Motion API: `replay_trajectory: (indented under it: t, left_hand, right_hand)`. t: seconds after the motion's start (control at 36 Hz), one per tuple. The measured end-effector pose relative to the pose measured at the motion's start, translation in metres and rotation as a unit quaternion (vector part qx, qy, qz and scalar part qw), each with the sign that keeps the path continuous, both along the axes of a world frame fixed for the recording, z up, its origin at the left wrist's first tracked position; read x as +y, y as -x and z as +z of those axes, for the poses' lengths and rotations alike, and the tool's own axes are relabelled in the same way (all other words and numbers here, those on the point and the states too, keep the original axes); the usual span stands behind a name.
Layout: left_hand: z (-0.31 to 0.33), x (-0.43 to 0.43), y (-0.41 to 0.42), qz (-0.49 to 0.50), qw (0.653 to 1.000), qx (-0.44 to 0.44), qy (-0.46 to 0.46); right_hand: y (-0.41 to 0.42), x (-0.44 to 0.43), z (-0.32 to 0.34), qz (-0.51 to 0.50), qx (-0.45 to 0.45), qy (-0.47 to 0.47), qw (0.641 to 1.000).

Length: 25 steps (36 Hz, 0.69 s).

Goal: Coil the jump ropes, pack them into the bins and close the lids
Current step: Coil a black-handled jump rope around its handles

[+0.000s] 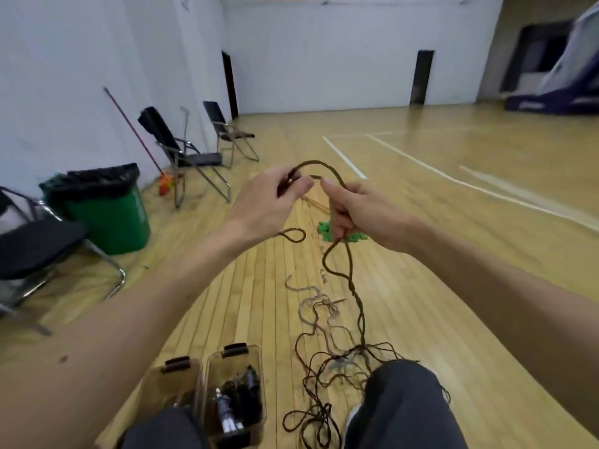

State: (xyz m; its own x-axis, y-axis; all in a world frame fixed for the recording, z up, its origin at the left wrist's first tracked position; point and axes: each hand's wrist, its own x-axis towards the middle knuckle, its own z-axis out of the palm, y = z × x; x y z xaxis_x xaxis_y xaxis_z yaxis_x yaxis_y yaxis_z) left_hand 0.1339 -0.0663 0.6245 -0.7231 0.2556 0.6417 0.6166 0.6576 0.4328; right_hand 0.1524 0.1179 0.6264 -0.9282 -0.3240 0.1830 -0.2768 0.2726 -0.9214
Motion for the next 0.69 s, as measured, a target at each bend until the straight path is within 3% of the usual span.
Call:
replay_trajectory:
  t: [0.11,0.17,0.25,0.33,0.42,0.47,0.56,0.69]
  left_hand:
    - [0.015,0.004,-0.042,0.105,0.979,0.167,-0.043]
    - [0.009,0.011,-0.075,0.057,0.975,0.18,-0.115]
    - [-0.024,0.03,-0.122,-0.037,0.984,-0.004,-0.175]
    - [-0.061,0.044,-0.138,-0.009,0.974,-0.202,-0.102]
    - [-0.077,0.054,-0.136,-0.023,0.94,-0.329,-0.082]
    - [-0.084,0.062,-0.134,-0.018,0.926,-0.37,-0.078]
    - [-0.092,0.071,-0.131,-0.002,0.931,-0.36,-0.056]
    - [-0.094,0.065,-0.136,-0.094,0.898,-0.39,-0.181]
  right_hand:
    - [-0.032,0.003,0.036,-0.034,0.0,0.04,0.999]
    - [-0.044,0.003,0.051,-0.058,0.001,0.062,0.996]
    - [-0.061,-0.004,0.073,-0.081,0.004,0.096,0.992]
    - [-0.079,-0.016,0.093,-0.09,0.01,0.113,0.989]
    - [-0.095,-0.03,0.107,-0.087,0.02,0.112,0.99]
    - [-0.105,-0.04,0.114,-0.089,0.025,0.102,0.99]
    - [-0.111,-0.051,0.124,-0.1,0.032,0.088,0.991]
    - [-0.102,-0.049,0.117,-0.105,0.033,0.054,0.992]
